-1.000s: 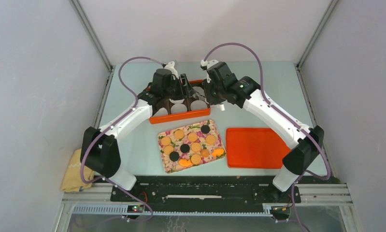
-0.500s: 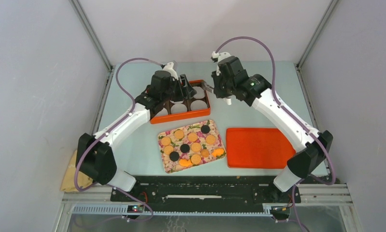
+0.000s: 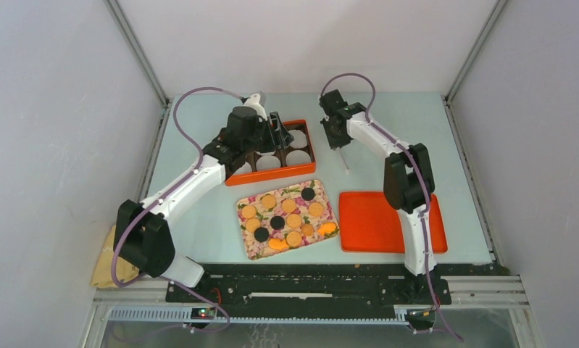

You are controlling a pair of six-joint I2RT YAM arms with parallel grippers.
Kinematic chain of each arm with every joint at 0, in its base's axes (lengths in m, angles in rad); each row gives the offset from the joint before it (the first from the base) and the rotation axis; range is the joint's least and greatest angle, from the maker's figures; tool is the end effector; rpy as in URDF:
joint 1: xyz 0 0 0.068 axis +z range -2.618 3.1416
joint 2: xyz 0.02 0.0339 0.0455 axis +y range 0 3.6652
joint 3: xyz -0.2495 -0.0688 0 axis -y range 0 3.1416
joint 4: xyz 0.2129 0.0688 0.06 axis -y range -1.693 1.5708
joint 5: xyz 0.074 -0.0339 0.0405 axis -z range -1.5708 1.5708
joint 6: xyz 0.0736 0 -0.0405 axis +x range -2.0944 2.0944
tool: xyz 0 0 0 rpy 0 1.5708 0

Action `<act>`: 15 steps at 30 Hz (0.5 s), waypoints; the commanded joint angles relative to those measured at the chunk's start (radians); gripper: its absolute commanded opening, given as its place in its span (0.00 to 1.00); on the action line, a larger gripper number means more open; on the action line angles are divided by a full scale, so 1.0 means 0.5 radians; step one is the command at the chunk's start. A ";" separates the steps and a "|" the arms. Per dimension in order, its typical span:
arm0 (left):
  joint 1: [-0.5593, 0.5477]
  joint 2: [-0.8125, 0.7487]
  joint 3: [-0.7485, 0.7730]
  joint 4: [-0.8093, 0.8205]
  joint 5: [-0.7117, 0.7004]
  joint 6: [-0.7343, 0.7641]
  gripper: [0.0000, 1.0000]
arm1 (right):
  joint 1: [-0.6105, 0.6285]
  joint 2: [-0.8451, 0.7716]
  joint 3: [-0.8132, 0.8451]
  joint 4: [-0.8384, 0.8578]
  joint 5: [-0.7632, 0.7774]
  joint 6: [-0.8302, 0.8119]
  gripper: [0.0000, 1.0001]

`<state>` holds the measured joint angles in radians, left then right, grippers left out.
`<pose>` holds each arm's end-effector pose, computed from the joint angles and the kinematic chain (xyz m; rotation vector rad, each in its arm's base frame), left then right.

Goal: Pack the cookies

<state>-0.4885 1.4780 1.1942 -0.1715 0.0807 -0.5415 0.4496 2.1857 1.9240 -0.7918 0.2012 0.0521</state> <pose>0.3066 -0.1697 0.2951 -0.0028 2.1031 -0.7198 0.4183 0.1855 0.1932 -0.4438 2.5539 -0.0832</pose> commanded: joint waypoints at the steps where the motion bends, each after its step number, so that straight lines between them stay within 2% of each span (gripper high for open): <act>1: -0.005 0.013 -0.018 0.036 -0.029 0.030 0.64 | -0.046 0.064 0.184 -0.238 -0.104 -0.026 0.17; 10: -0.003 0.075 -0.005 0.071 0.009 0.018 0.64 | -0.103 0.120 0.038 -0.264 -0.198 0.010 0.18; 15: -0.005 0.070 -0.014 0.070 0.008 0.017 0.64 | -0.127 0.172 -0.030 -0.284 -0.244 0.056 0.23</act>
<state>-0.4885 1.5188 1.1942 -0.1665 0.0814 -0.5419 0.3981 2.2528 1.9327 -0.9150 0.1051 0.0563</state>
